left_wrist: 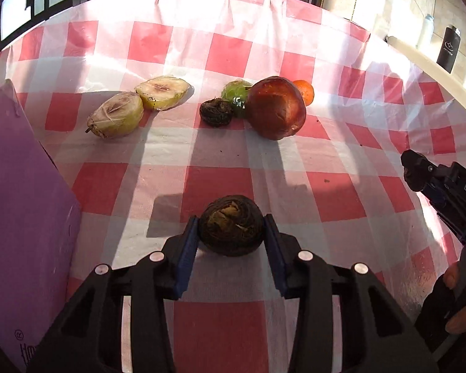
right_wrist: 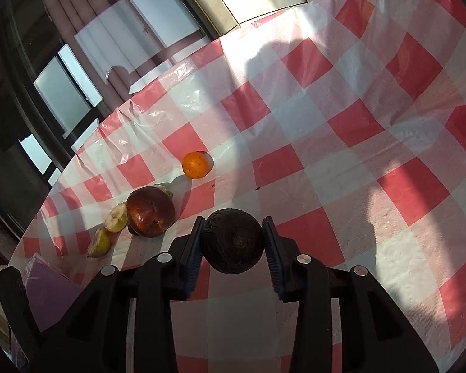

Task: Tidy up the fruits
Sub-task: 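Grasp a dark mangosteen with the left gripper while right grasps another mangosteen, then carry both mangosteens into the white box and open both grippers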

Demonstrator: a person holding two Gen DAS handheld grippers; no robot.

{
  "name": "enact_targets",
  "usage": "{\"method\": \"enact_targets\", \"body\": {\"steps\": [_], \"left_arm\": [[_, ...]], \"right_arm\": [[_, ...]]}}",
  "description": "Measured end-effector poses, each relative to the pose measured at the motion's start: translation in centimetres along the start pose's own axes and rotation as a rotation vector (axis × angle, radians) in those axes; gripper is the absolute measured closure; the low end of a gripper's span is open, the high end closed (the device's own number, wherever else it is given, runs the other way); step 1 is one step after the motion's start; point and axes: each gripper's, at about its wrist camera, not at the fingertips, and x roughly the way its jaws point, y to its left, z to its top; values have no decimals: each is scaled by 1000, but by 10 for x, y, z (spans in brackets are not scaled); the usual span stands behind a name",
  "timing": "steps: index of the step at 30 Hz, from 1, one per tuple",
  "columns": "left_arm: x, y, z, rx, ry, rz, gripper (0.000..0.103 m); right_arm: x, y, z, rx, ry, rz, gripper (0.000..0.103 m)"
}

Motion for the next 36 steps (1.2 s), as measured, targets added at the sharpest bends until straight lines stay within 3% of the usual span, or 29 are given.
{"method": "enact_targets", "body": {"steps": [4,9,23,26,32,36], "left_arm": [[-33,6,-36,-66,-23,-109,62],[-41,8,-45,-103,-39,-168,62],[-51,15,-44,-144,-95,-226,61],[-58,17,-47,-139,-110,-221,61],[-101,20,-87,-131,-148,-244,61],[-126,15,-111,-92,-172,-245,61]], "right_arm": [[0,0,0,-1,-3,0,65],[-1,-1,1,0,-3,-4,65],[-5,-1,0,9,-1,-52,65],[-19,3,-22,56,53,-61,65],[-93,32,-88,-11,11,-10,65],[-115,44,-107,-68,23,8,65]]}}
